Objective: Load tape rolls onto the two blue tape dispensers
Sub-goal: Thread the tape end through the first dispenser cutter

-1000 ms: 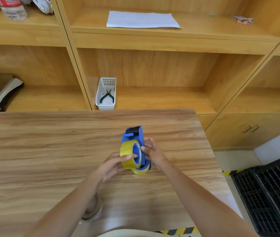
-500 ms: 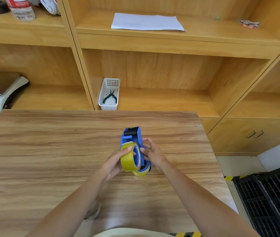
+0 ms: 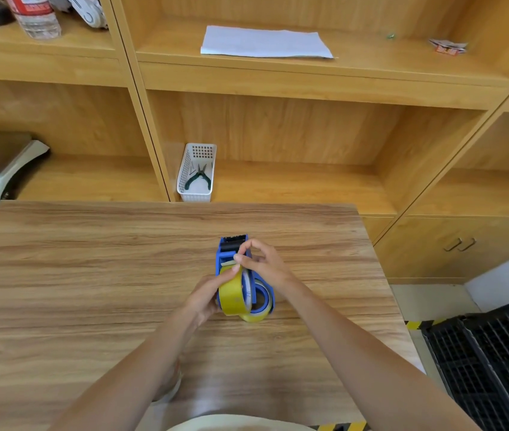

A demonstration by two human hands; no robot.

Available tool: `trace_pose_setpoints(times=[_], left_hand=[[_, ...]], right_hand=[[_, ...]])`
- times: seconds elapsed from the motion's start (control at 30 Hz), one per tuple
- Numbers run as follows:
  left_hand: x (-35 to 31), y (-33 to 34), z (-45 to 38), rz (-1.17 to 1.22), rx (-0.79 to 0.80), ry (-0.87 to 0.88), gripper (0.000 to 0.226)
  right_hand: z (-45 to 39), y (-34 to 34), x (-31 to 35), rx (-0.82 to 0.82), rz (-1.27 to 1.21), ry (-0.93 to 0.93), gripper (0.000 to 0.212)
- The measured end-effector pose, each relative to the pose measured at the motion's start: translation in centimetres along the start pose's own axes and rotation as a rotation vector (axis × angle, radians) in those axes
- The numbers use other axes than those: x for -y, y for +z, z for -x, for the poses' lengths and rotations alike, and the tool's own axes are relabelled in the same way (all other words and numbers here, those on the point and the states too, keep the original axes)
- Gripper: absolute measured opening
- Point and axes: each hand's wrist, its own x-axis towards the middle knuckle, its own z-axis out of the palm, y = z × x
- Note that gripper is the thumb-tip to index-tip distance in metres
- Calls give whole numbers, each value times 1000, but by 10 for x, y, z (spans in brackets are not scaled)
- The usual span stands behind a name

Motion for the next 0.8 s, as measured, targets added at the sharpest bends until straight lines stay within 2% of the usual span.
trace_pose_setpoints(times=[0.23, 0.43, 0.53, 0.8], left_hand=[[7, -7, 3, -78, -92, -8, 74], [7, -4, 8, -94, -92, 19, 64], [9, -4, 8, -105, -88, 34, 65], [9, 5, 12, -137, -64, 41, 54]], right_hand=[[-3, 2, -10, -18, 170, 23, 7], [4, 5, -7, -122, 421, -55, 5], [6, 2, -1, -92, 616, -86, 10], [-4, -3, -2, -39, 667, -97, 6]])
